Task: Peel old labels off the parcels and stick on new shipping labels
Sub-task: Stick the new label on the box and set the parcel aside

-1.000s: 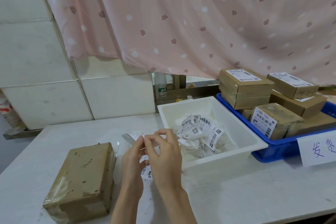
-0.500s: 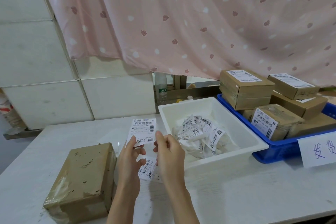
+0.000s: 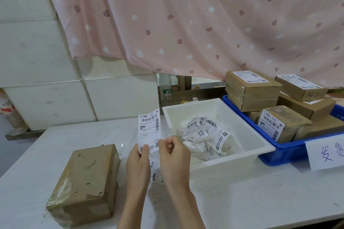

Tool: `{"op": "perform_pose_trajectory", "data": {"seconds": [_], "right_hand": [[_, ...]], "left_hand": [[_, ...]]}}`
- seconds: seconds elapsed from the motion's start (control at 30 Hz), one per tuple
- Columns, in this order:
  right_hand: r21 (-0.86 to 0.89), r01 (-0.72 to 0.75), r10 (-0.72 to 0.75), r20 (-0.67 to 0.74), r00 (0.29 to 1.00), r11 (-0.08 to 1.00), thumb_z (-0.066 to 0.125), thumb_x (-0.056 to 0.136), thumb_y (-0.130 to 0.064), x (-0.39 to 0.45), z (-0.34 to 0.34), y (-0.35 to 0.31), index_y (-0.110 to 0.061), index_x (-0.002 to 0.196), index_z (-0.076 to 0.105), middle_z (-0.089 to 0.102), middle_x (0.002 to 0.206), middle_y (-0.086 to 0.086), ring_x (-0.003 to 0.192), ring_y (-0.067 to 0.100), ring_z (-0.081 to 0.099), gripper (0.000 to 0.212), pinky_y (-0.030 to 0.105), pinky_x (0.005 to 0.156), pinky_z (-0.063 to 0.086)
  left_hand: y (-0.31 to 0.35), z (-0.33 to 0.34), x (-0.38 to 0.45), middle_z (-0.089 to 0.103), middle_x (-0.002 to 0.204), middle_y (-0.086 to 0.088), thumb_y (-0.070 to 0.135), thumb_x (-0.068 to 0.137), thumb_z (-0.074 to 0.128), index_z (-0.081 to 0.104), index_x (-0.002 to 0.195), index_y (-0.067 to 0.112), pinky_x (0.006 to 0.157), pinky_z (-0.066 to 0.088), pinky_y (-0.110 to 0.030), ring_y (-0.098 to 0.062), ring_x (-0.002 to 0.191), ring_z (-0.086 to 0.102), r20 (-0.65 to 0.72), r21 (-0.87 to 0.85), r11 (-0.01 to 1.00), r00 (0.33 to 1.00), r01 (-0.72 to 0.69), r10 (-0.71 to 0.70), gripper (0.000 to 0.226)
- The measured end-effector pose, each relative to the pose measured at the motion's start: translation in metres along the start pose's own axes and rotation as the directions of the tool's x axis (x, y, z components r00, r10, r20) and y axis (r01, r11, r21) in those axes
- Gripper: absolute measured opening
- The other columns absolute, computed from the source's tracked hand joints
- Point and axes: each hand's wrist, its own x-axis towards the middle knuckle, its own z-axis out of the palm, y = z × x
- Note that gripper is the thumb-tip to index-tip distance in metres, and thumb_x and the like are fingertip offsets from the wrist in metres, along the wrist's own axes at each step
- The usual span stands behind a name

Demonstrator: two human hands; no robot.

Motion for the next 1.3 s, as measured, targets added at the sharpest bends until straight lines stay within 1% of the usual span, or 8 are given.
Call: {"op": "perform_pose_trajectory", "data": {"seconds": [0.13, 0.3, 0.53, 0.63, 0.8, 0.9, 1.0, 1.3], "right_hand": [[0.015, 0.009, -0.009, -0.032, 0.999, 1.0, 0.062, 0.094, -0.017, 0.001, -0.001, 0.001, -0.017, 0.074, 0.057, 0.053, 0.06, -0.008, 0.061, 0.002, 0.053, 0.02, 0.014, 0.057, 0.038], [0.049, -0.012, 0.014, -0.061, 0.998, 0.999, 0.059, 0.095, -0.022, 0.005, -0.001, 0.004, -0.014, 0.078, 0.06, 0.058, 0.065, -0.005, 0.061, 0.005, 0.051, 0.019, 0.019, 0.061, 0.04], [0.112, -0.036, 0.044, -0.067, 0.997, 0.993, 0.067, 0.09, -0.022, -0.009, 0.013, 0.0, -0.017, 0.072, 0.056, 0.055, 0.061, -0.008, 0.057, 0.004, 0.049, 0.022, 0.023, 0.061, 0.04], [0.147, -0.05, 0.058, -0.051, 0.997, 0.988, 0.07, 0.088, -0.023, -0.017, 0.025, -0.007, -0.015, 0.072, 0.058, 0.056, 0.06, -0.009, 0.056, 0.004, 0.048, 0.021, 0.022, 0.06, 0.04], [0.201, -0.099, 0.078, 0.11, 0.991, 0.974, 0.067, 0.089, -0.03, -0.041, 0.053, -0.021, -0.015, 0.077, 0.062, 0.068, 0.07, -0.002, 0.064, 0.004, 0.059, 0.02, 0.015, 0.063, 0.043], [0.144, -0.088, 0.053, 0.228, 0.972, 0.986, 0.066, 0.089, -0.033, -0.056, 0.071, -0.025, -0.019, 0.078, 0.057, 0.066, 0.066, -0.008, 0.063, 0.002, 0.059, 0.02, 0.016, 0.062, 0.042], [0.032, -0.044, 0.033, 0.285, 0.958, 0.999, 0.069, 0.087, -0.032, -0.066, 0.081, -0.02, -0.025, 0.081, 0.054, 0.068, 0.07, -0.008, 0.066, 0.002, 0.062, 0.018, 0.024, 0.066, 0.048], [-0.084, 0.052, -0.037, 0.166, 0.985, 0.995, 0.068, 0.086, -0.034, -0.059, 0.082, -0.014, -0.028, 0.08, 0.053, 0.063, 0.079, -0.01, 0.085, 0.012, 0.06, 0.018, 0.044, 0.084, 0.049]], "left_hand": [[-0.001, 0.0, 0.007, 0.041, 0.06, 0.007, 0.015, 0.097, 0.052, 0.056, 0.083, 0.018, 0.055, 0.031, -0.03, -0.015, 0.058, 0.035, 0.013, -0.013, 1.0, 1.0, -0.004, 0.004, 0.015], [0.006, -0.004, 0.009, 0.057, 0.096, -0.004, 0.016, 0.094, 0.062, 0.055, 0.101, 0.023, 0.065, 0.041, -0.029, -0.019, 0.082, 0.053, -0.062, -0.196, 0.981, 0.998, -0.004, -0.008, 0.012], [0.023, -0.026, 0.007, 0.058, 0.078, 0.001, 0.021, 0.096, 0.059, 0.058, 0.089, 0.019, 0.06, 0.039, -0.023, -0.013, 0.073, 0.052, -0.169, -0.235, 0.968, 0.985, -0.085, 0.045, 0.007], [0.022, -0.048, 0.01, 0.062, 0.072, 0.004, 0.019, 0.093, 0.062, 0.062, 0.082, 0.021, 0.065, 0.046, -0.03, -0.014, 0.068, 0.055, -0.276, -0.161, 0.977, 0.957, -0.143, 0.095, 0.011], [0.021, -0.098, 0.008, 0.066, 0.076, 0.011, 0.023, 0.089, 0.065, 0.064, 0.081, 0.026, 0.067, 0.045, -0.031, -0.009, 0.077, 0.062, -0.391, 0.187, 0.974, 0.9, -0.126, 0.191, 0.009], [0.008, -0.131, 0.014, 0.068, 0.077, 0.011, 0.021, 0.088, 0.067, 0.066, 0.08, 0.025, 0.084, 0.048, -0.038, -0.01, 0.078, 0.062, -0.384, 0.134, 0.991, 0.92, -0.027, 0.077, 0.01], [-0.007, -0.148, 0.013, 0.069, 0.076, 0.005, 0.019, 0.088, 0.068, 0.067, 0.08, 0.019, 0.081, 0.048, -0.04, -0.019, 0.079, 0.064, -0.349, 0.022, 0.999, 0.937, 0.048, -0.038, 0.008], [-0.008, -0.149, 0.01, 0.073, 0.082, 0.006, 0.024, 0.084, 0.072, 0.067, 0.084, 0.02, 0.079, 0.053, -0.037, -0.014, 0.084, 0.069, -0.273, 0.043, 0.994, 0.958, 0.101, -0.086, 0.006]]}}
